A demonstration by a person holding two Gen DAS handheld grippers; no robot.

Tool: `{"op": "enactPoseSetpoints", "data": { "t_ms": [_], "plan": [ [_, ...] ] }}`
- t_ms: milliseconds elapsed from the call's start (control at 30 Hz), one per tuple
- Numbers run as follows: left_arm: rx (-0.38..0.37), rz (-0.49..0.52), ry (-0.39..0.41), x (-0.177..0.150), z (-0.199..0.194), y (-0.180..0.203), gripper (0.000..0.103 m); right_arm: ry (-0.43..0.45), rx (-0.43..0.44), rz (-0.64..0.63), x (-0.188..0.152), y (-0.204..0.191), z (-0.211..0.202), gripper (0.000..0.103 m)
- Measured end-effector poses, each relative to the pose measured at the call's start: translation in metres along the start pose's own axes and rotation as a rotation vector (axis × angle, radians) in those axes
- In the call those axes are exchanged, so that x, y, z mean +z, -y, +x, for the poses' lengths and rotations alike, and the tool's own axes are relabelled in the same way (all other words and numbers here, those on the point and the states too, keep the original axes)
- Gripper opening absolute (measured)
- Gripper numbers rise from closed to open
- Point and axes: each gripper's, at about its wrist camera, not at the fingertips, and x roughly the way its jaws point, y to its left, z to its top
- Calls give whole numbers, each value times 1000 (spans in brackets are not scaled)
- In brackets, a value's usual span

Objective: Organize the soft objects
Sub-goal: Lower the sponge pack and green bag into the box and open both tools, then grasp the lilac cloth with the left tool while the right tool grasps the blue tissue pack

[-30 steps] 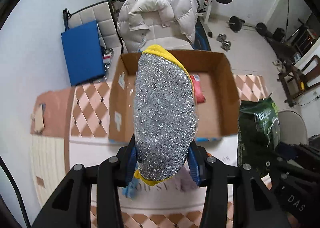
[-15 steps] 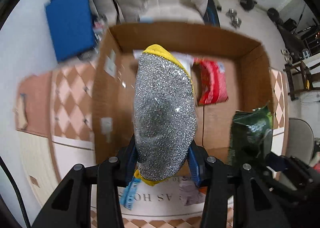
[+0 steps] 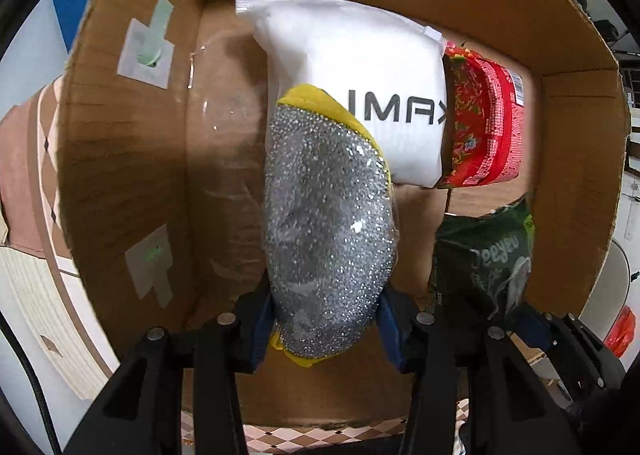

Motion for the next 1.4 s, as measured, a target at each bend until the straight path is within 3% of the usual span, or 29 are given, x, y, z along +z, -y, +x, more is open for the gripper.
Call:
{"op": "enactPoseSetpoints", "data": {
  "t_ms": [133, 167, 200, 233, 267, 333, 400, 467, 567, 767, 933, 1167, 1300, 1400],
  "plan": [
    [-42, -3, -29, 9, -1, 3, 45, -30, 2, -6, 5, -1, 11, 38],
    [-48, -1, -38, 8, -1, 4, 50, -39, 3, -12, 6, -1, 13, 39],
    [-46, 4, -37, 8, -2, 5, 65, -49, 5, -17, 9, -1, 16, 41],
    [-36, 10, -26, 7, -3, 6, 71, -59, 4, -24, 11, -2, 19, 53],
    [-6, 22, -8, 6, -6, 7, 81, -68, -4, -31, 11, -3, 19, 76],
    [-5, 37, 0, 3, -8, 8, 88, -72, -32, -39, 12, -1, 18, 88],
    [-4, 39, 4, -1, -11, 9, 91, -70, -62, -61, 13, -3, 16, 89],
    [4, 42, 20, -5, -14, 10, 92, -64, -87, -76, 13, -6, 11, 97],
    [10, 45, 46, -13, -21, 13, 100, -44, -99, -80, 12, -6, 6, 100],
    [60, 57, 150, -25, -46, 11, 101, 6, -135, -95, 0, -2, -11, 103],
    [119, 68, 296, -61, -86, 17, 101, 86, -154, -115, -17, -7, -45, 103],
    [113, 78, 444, -116, -139, 23, 101, 198, -103, -108, -60, 6, -100, 103],
    [109, 50, 486, -153, -140, 28, 101, 228, -56, -85, -94, 29, -127, 103],
    [100, 34, 428, -168, -110, 28, 101, 228, -53, -61, -122, 53, -133, 103]
  ]
}}
